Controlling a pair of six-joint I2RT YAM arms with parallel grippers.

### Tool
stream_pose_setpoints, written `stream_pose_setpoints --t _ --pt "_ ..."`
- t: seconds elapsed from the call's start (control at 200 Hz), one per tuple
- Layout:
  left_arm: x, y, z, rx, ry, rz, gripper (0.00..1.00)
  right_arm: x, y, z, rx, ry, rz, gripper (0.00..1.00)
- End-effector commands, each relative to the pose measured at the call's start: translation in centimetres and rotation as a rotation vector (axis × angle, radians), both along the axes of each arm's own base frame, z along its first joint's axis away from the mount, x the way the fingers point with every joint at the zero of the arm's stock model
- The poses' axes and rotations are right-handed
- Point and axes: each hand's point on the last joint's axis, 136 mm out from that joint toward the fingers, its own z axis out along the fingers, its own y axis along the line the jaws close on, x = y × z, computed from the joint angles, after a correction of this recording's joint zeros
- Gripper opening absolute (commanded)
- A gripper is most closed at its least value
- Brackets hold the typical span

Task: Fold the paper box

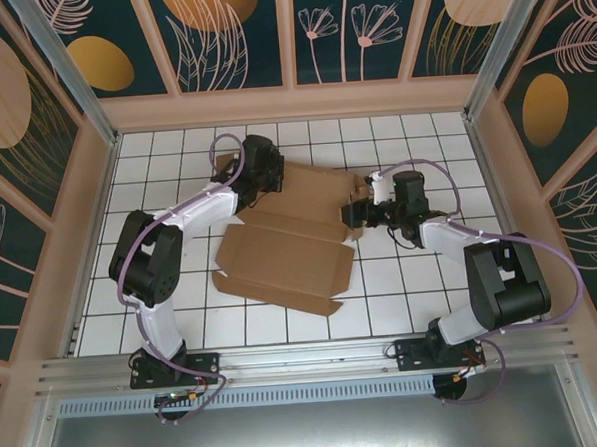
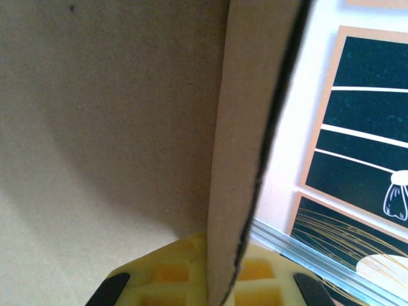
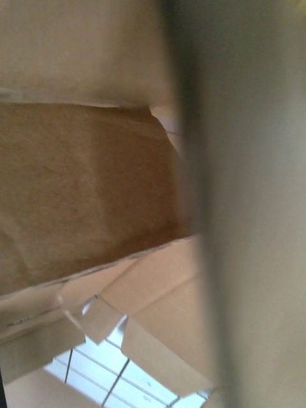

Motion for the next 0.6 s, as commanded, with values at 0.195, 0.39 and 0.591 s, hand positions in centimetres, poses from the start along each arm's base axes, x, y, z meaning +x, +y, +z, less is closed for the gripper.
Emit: stream_pose_setpoints --t 0.195,0.39,0.591 --pt "-0.4 -0.4 3.8 -0.134 -0.244 -0.043 0.00 0.6 -0.2 3.7 -0.013 -0.149 -0.039 0.79" --pt "-1.1 -0.4 4.9 -0.191 -0.355 -0.070 0.00 -0.5 0.0 5.8 0.025 -0.164 -0.020 0.79" --pt "-0.6 -0.1 7.6 -0.247 -0.444 -0.056 0.00 0.9 -2.7 10.4 -0.019 -0.266 -0.157 0.81"
